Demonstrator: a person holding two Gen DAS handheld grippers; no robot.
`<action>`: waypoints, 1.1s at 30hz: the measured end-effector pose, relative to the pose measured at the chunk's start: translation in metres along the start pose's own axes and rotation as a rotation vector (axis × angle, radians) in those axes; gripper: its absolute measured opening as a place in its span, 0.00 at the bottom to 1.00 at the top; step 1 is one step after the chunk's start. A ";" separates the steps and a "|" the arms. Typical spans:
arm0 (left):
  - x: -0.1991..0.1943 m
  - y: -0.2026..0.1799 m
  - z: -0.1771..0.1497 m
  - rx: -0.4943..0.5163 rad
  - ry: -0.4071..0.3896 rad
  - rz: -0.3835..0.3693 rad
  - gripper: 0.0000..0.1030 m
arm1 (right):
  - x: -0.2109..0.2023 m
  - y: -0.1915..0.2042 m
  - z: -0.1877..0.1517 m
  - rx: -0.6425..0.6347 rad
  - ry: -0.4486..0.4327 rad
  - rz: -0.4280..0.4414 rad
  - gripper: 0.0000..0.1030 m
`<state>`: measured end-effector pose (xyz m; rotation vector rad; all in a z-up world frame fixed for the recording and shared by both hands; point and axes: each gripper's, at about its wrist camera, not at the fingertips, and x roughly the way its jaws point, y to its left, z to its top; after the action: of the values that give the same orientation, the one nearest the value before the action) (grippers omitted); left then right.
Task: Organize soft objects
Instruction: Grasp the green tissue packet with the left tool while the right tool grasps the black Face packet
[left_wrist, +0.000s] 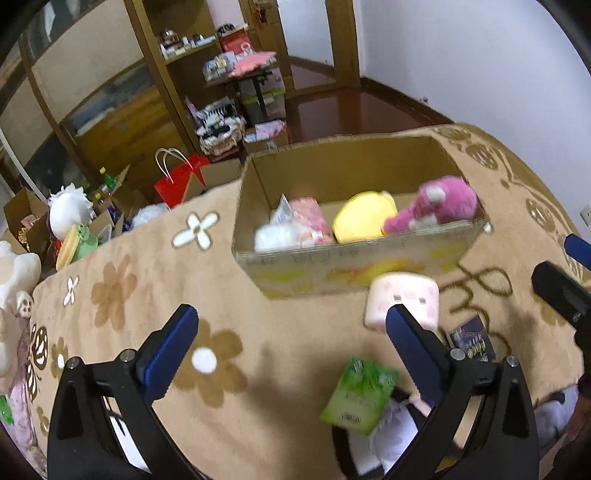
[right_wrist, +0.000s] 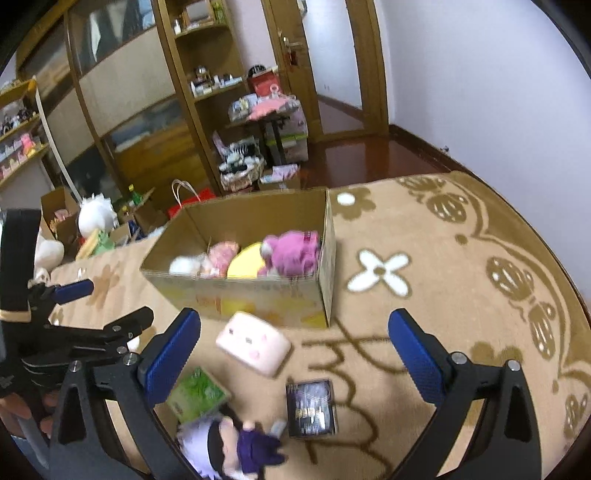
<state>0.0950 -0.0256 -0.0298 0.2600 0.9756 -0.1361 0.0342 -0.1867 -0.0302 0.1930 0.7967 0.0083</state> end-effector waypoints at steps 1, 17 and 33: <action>0.001 -0.001 -0.003 0.007 0.020 -0.006 0.98 | -0.001 0.001 -0.004 -0.003 0.008 -0.006 1.00; 0.042 -0.021 -0.039 0.053 0.230 -0.065 0.98 | 0.024 -0.001 -0.037 0.025 0.158 -0.048 0.99; 0.082 -0.041 -0.050 0.094 0.341 -0.090 0.98 | 0.088 -0.009 -0.059 0.058 0.336 -0.046 0.83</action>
<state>0.0913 -0.0503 -0.1313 0.3326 1.3227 -0.2252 0.0531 -0.1784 -0.1350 0.2312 1.1376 -0.0266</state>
